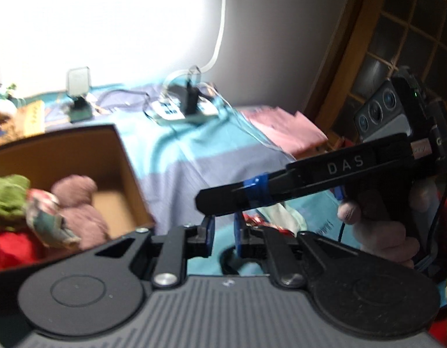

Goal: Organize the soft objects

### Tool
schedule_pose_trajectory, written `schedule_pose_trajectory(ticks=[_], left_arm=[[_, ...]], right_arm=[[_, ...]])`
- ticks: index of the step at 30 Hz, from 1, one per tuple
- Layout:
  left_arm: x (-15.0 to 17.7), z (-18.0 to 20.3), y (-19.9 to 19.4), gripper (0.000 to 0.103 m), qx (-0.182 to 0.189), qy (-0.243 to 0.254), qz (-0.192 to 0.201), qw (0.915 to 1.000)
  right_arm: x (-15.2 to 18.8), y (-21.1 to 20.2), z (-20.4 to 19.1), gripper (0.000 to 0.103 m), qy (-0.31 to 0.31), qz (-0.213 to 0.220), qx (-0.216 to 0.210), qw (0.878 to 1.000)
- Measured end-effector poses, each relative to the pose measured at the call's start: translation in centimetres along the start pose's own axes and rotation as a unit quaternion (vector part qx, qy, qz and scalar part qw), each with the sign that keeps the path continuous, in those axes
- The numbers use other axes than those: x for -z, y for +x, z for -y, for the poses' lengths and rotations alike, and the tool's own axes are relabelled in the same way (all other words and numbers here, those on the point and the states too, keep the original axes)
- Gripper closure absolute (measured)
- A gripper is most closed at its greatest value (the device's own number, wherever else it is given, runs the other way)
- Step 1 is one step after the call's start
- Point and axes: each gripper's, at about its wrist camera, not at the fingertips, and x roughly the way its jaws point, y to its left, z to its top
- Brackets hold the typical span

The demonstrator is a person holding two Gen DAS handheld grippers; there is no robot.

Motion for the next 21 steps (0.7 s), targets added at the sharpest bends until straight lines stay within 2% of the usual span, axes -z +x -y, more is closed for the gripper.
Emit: schedule_pose_trajectory(ticks=[2,5,6,7,9,13,18,21], left_arm=[[0.0,-1.1,-0.9,0.095,-0.006,0.000,0.002,1.0000],[0.9,-1.9,-0.6,0.095,0.015,-0.010,-0.016,0.9997],[1.5,-1.7,-0.2,0.092,0.026,-0.007,-0.024,0.9993],[2.0,-1.4,0.5,0.081,0.037,-0.003,-0.035,0.9987],[3.1,-0.6,2.1,0.049,0.045,0.008,-0.055,0.9974],[4.5,0.8,6.8,0.050,0.069,0.031,-0.102,0.9919],[5.3,1.8,12.2,0.050,0.029,0.071,-0.138,0.9875],[5.6,1.5,14.3,0.050,0.019,0.064,-0.153,0.9860]], right_arm=[[-0.7,0.4,-0.5,0.093,-0.010,0.012,0.015,1.000],[-0.8,0.2,0.2,0.093,-0.015,0.015,0.056,0.998],[-0.6,0.1,0.6,0.093,-0.018,0.011,0.078,0.997],[-0.3,-0.1,1.0,0.093,-0.022,0.007,0.102,0.995],[0.8,-0.7,2.1,0.092,-0.028,0.000,0.156,0.987],[4.0,-2.0,4.4,0.092,-0.026,-0.016,0.233,0.972],[7.3,-2.2,6.3,0.092,-0.026,-0.023,0.279,0.960],[8.5,-1.4,6.8,0.092,-0.036,-0.024,0.287,0.957]])
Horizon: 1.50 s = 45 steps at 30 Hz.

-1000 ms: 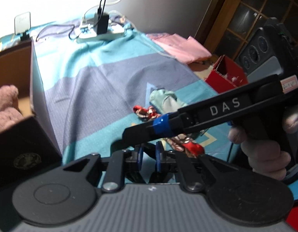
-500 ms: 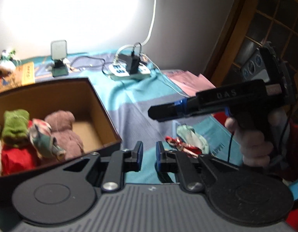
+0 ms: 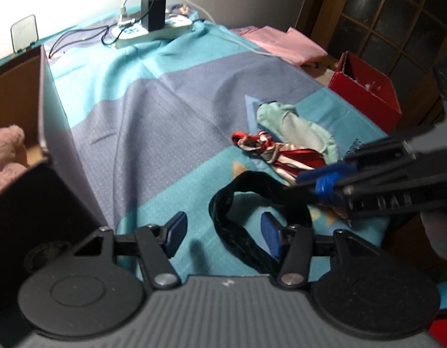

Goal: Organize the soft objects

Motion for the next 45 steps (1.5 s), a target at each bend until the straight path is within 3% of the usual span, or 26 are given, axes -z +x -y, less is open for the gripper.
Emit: schedule_pose_trajectory(ticks=[1,2,3,4,5,7,12,17,21,25,30,34,37,39,41,43,45], left_arm=[[-0.1,-0.1,0.5,0.051,0.000,-0.002,-0.005,1.0000],[-0.2,0.0,0.7,0.059,0.002,-0.002,-0.008,1.0000],[-0.3,0.1,0.9,0.080,0.008,-0.001,-0.014,0.9999],[-0.5,0.1,1.2,0.092,0.014,-0.006,-0.022,0.9996],[-0.6,0.1,1.3,0.092,0.015,-0.011,-0.025,0.9995],[-0.8,0.1,1.0,0.103,0.006,-0.015,-0.020,0.9997],[-2.1,0.2,-3.2,0.103,0.008,-0.041,0.033,0.9986],[-3.6,-0.3,-9.5,0.103,0.007,-0.061,0.115,0.9915],[-4.7,-1.5,-15.1,0.103,-0.024,-0.060,0.181,0.9814],[-5.5,-3.8,-19.5,0.103,-0.063,-0.060,0.221,0.9715],[-5.6,-8.0,-22.3,0.103,-0.119,-0.075,0.238,0.9611],[-4.3,-12.3,-21.6,0.103,-0.148,-0.125,0.218,0.9564],[-2.6,-15.0,-20.0,0.103,-0.158,-0.161,0.187,0.9562],[-1.1,-16.6,-18.9,0.100,-0.173,-0.183,0.164,0.9538],[0.0,-17.9,-18.2,0.079,-0.191,-0.204,0.141,0.9497],[1.2,-19.2,-18.5,0.039,-0.208,-0.220,0.135,0.9434],[1.8,-19.6,-19.5,0.040,-0.232,-0.222,0.140,0.9366]], right_arm=[[0.2,0.3,-0.1,0.092,-0.005,0.005,0.000,1.000],[0.4,0.6,-0.1,0.092,-0.007,0.008,0.001,1.000],[0.5,0.8,-0.1,0.092,-0.009,0.010,0.002,1.000],[0.6,1.1,0.0,0.095,-0.011,0.013,0.006,1.000],[0.6,1.2,0.0,0.097,-0.014,0.017,0.003,1.000],[0.3,1.1,0.4,0.101,-0.002,0.016,-0.011,1.000],[-1.4,-1.0,0.8,0.103,0.042,0.054,-0.062,0.996],[-4.7,-3.9,-1.1,0.103,0.031,0.102,-0.124,0.986],[-7.7,-4.8,-4.0,0.103,0.005,0.128,-0.183,0.975],[-11.3,-3.7,-7.8,0.103,-0.024,0.142,-0.231,0.962],[-15.4,-0.1,-12.8,0.103,-0.031,0.140,-0.269,0.952],[-16.7,3.8,-15.7,0.103,-0.002,0.087,-0.278,0.957],[-16.3,6.4,-17.9,0.098,-0.011,0.053,-0.257,0.965],[-15.9,7.9,-19.4,0.097,-0.029,0.036,-0.235,0.971],[-15.3,8.8,-20.4,0.097,-0.050,0.025,-0.211,0.976],[-14.8,9.0,-20.9,0.097,-0.068,0.032,-0.182,0.981],[-14.7,8.9,-21.2,0.096,-0.085,0.042,-0.151,0.984]])
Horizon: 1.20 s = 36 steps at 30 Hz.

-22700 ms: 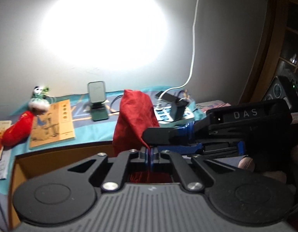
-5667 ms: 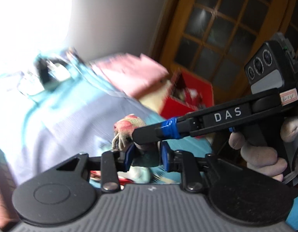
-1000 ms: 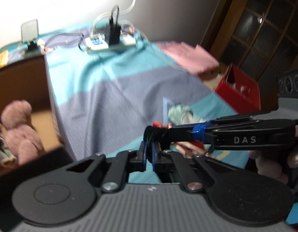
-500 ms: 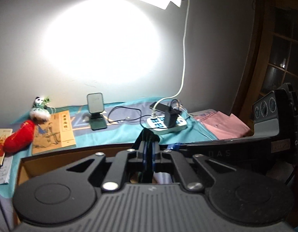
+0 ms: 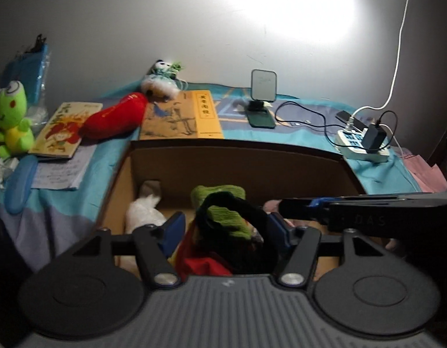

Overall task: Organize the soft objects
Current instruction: 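Carry the black headband into the box and open the right gripper, then move the right gripper to the red-and-white scarf and grasp it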

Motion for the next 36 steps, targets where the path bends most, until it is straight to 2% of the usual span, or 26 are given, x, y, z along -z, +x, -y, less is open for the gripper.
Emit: schedule_pose_trajectory(ticks=[2,4,8,11,13,17,23,26,30,36], left_arm=[[-0.3,-0.6,-0.9,0.040,-0.006,-0.002,0.005,1.0000],[-0.8,-0.6,-2.0,0.040,-0.022,0.000,0.009,0.9997],[-1.7,0.8,-3.3,0.040,-0.061,0.013,0.010,0.9980],[-1.9,2.7,-3.6,0.040,-0.068,0.025,0.002,0.9974],[-1.9,4.4,-3.5,0.040,-0.077,0.038,-0.001,0.9963],[-1.7,7.6,-2.9,0.040,-0.066,0.059,-0.012,0.9960],[-0.7,12.4,-1.4,0.040,-0.045,0.096,-0.038,0.9937],[-0.3,14.9,-1.1,0.040,-0.031,0.114,-0.042,0.9921],[0.0,18.0,-1.0,0.040,-0.019,0.134,-0.044,0.9898],[0.8,21.5,-0.6,0.040,-0.005,0.150,-0.054,0.9872]], right_arm=[[0.0,-0.5,0.1,0.096,-0.005,0.010,0.011,1.000],[-0.1,-1.5,0.4,0.096,0.004,0.033,0.005,0.999],[0.7,-5.0,-0.3,0.096,-0.006,0.122,0.041,0.992],[1.3,-7.1,-0.5,0.095,-0.025,0.171,0.067,0.983],[1.1,-8.3,0.0,0.094,-0.010,0.166,0.075,0.983],[1.3,-10.6,1.3,0.094,0.013,0.141,0.050,0.989],[4.1,-13.2,1.9,0.098,-0.014,0.152,0.099,0.983],[5.2,-14.6,3.3,0.098,-0.002,0.153,0.118,0.981],[6.5,-16.6,5.5,0.098,0.030,0.152,0.126,0.980],[8.0,-18.9,7.7,0.098,0.042,0.147,0.126,0.980]])
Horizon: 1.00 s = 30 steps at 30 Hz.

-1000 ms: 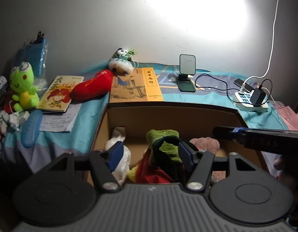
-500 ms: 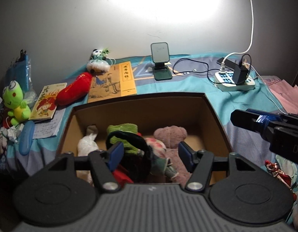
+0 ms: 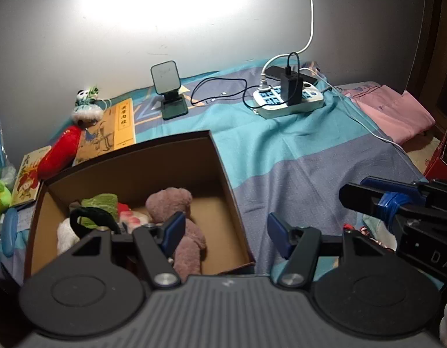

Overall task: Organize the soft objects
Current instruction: 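Move the right gripper to the red-and-white scarf and grasp it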

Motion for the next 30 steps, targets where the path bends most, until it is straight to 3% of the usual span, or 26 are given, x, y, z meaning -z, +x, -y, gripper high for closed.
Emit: schedule_pose_trajectory(ticks=[7,14,18,25,30], left_arm=[[1.1,3.2,0.1,0.040,0.015,0.013,-0.009,0.9998],[5.6,6.5,0.4,0.040,0.067,0.061,-0.047,0.9948],[7.7,7.6,1.6,0.040,0.103,0.059,-0.083,0.9895],[7.9,10.0,3.7,0.039,0.186,0.032,-0.087,0.9782],[6.5,10.6,7.0,0.039,0.244,-0.040,-0.085,0.9652]], right_arm=[[0.8,-0.9,2.6,0.098,0.017,-0.040,-0.019,0.999],[4.6,-0.9,5.7,0.098,0.050,-0.154,-0.056,0.985],[6.2,-1.2,7.7,0.098,0.079,-0.197,-0.065,0.975],[5.9,-2.4,11.2,0.097,0.087,-0.180,-0.058,0.978],[5.0,-1.2,14.1,0.097,0.131,-0.164,-0.073,0.975]])
